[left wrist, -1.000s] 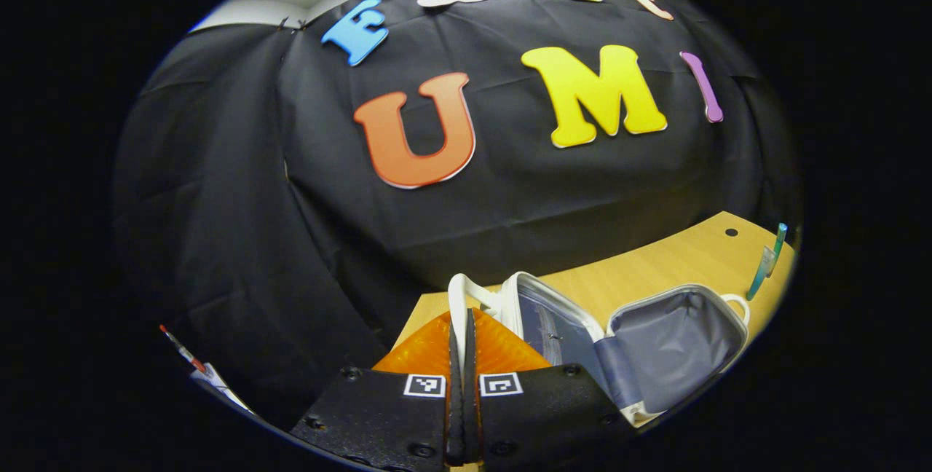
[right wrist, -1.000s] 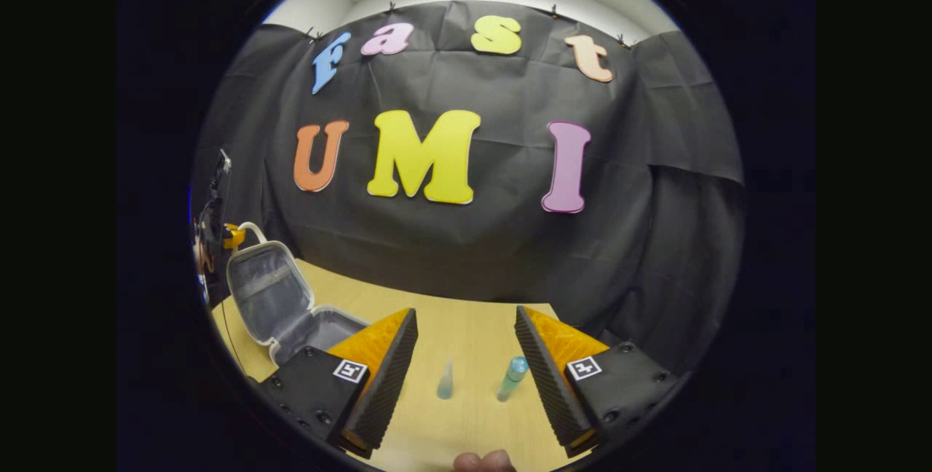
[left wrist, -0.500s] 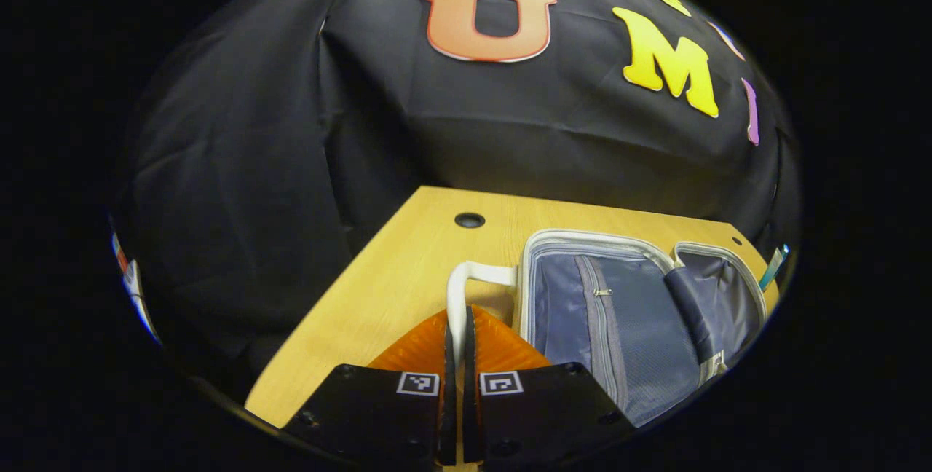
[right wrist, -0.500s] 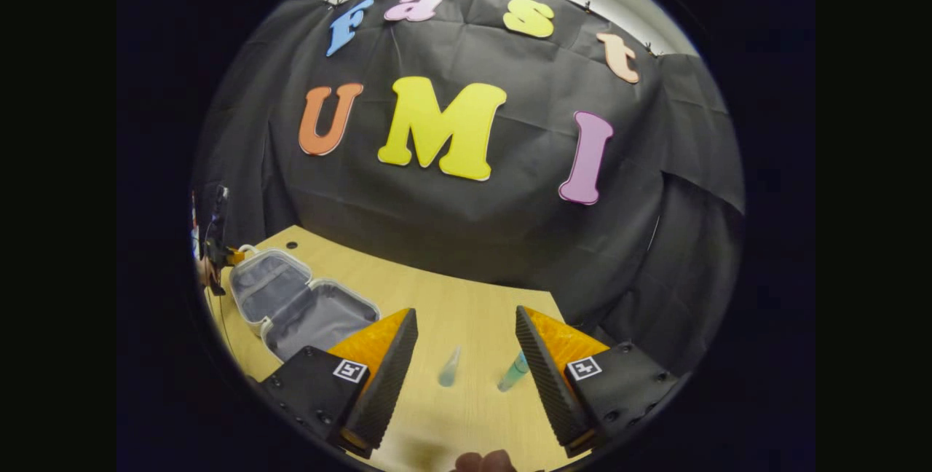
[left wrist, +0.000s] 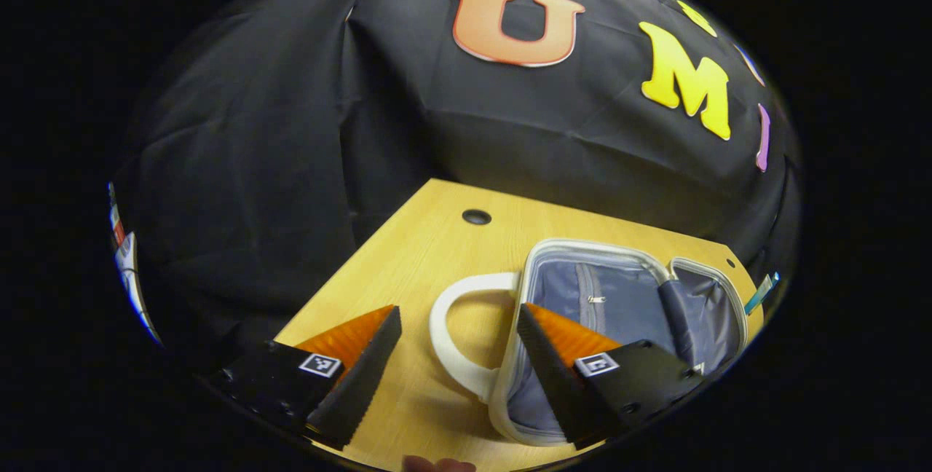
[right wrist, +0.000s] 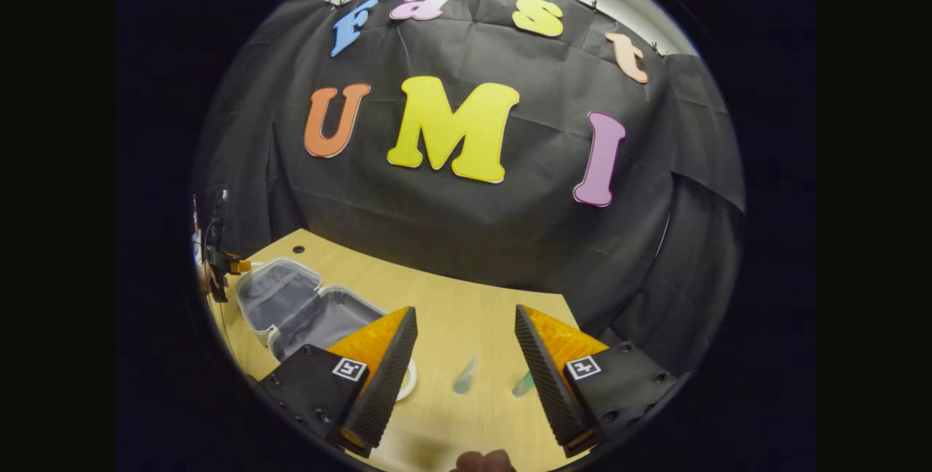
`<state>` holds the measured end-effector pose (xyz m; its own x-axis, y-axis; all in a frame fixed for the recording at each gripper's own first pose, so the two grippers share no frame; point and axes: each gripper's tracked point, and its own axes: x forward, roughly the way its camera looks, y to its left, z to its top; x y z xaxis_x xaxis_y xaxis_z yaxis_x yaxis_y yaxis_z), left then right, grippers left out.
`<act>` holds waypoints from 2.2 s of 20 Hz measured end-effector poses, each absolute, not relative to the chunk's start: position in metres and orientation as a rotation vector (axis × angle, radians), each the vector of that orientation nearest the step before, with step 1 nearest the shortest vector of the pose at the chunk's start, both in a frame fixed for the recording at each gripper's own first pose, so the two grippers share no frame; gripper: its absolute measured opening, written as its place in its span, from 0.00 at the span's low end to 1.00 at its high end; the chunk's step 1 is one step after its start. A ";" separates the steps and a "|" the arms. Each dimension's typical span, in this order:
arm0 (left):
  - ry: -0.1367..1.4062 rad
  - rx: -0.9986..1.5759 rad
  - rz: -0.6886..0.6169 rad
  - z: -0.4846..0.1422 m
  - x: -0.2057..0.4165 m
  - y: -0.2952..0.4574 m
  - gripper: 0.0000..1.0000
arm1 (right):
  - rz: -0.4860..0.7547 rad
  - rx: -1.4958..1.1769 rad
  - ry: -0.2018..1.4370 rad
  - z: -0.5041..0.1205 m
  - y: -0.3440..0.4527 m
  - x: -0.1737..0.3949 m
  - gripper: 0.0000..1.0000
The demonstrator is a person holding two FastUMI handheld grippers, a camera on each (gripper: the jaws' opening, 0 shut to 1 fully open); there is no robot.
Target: First open the suitcase, pack the skin care products into it, and then close the suitcase.
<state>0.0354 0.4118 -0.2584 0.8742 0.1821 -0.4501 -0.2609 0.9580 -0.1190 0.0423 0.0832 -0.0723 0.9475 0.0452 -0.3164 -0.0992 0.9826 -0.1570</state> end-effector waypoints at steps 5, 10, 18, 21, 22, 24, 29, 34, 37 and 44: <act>0.320 -0.104 0.230 -0.179 0.030 0.329 0.98 | 0.076 -0.125 0.269 -0.072 0.064 0.041 0.80; 0.212 -0.038 0.229 -0.117 0.026 0.215 0.98 | 0.046 -0.098 0.264 -0.086 0.012 0.027 0.81; 0.165 -0.004 0.065 -0.113 0.041 0.026 0.98 | 0.004 -0.067 0.337 -0.128 -0.075 0.008 0.81; 0.236 -0.007 -0.047 -0.147 0.045 -0.044 0.99 | 0.012 -0.066 0.353 -0.135 -0.098 0.010 0.81; 0.262 -0.013 -0.082 -0.159 0.046 -0.067 0.99 | 0.012 -0.064 0.358 -0.137 -0.106 0.010 0.81; 0.302 -0.022 -0.139 -0.179 0.047 -0.108 0.98 | 0.014 -0.069 0.372 -0.145 -0.122 0.011 0.81; 0.430 0.030 -0.260 -0.246 0.057 -0.168 0.98 | 0.012 -0.067 0.454 -0.178 -0.153 0.010 0.81; 0.553 0.022 -0.242 -0.301 0.080 -0.167 0.94 | 0.016 -0.063 0.511 -0.204 -0.175 0.012 0.81; 0.583 0.026 -0.239 -0.316 0.093 -0.168 0.88 | 0.019 -0.048 0.545 -0.223 -0.184 0.019 0.81; 0.622 0.032 -0.228 -0.328 0.111 -0.169 0.63 | 0.117 -0.016 0.613 -0.272 -0.160 0.051 0.81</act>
